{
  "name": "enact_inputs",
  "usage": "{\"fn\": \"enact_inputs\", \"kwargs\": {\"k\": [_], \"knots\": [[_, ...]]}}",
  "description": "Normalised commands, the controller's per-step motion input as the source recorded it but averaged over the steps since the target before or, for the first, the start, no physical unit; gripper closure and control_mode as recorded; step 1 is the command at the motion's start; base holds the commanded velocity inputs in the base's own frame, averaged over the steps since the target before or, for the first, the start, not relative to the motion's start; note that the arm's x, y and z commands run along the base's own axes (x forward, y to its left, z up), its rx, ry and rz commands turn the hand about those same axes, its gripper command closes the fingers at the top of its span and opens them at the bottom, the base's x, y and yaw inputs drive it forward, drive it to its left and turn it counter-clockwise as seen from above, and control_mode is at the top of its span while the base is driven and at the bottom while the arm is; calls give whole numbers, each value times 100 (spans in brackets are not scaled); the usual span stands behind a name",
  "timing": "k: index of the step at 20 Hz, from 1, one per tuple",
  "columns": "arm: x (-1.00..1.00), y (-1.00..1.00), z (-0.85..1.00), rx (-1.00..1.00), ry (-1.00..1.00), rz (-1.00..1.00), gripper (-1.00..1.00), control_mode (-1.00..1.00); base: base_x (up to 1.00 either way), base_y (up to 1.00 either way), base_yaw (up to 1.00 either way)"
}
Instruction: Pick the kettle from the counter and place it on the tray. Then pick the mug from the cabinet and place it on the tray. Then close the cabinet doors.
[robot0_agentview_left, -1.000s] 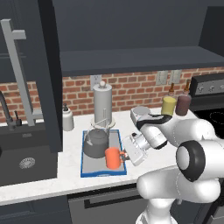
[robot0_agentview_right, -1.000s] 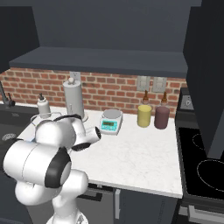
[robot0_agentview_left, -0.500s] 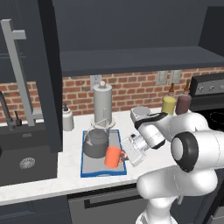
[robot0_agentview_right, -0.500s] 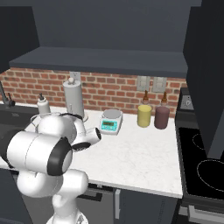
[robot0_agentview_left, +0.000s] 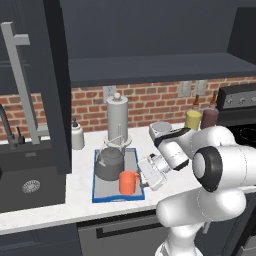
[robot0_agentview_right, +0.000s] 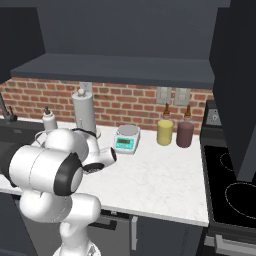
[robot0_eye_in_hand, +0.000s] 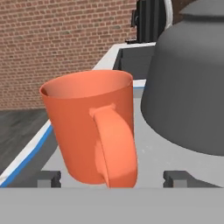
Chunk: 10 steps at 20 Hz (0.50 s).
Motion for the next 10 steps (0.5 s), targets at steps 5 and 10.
{"fn": "enact_inputs", "kwargs": {"k": [5,10], "knots": [[-6,0,10,1,0,0,-100,-100,0,0,0],[-34,-11,49,1,0,0,-100,-100,0,0,0]]}}
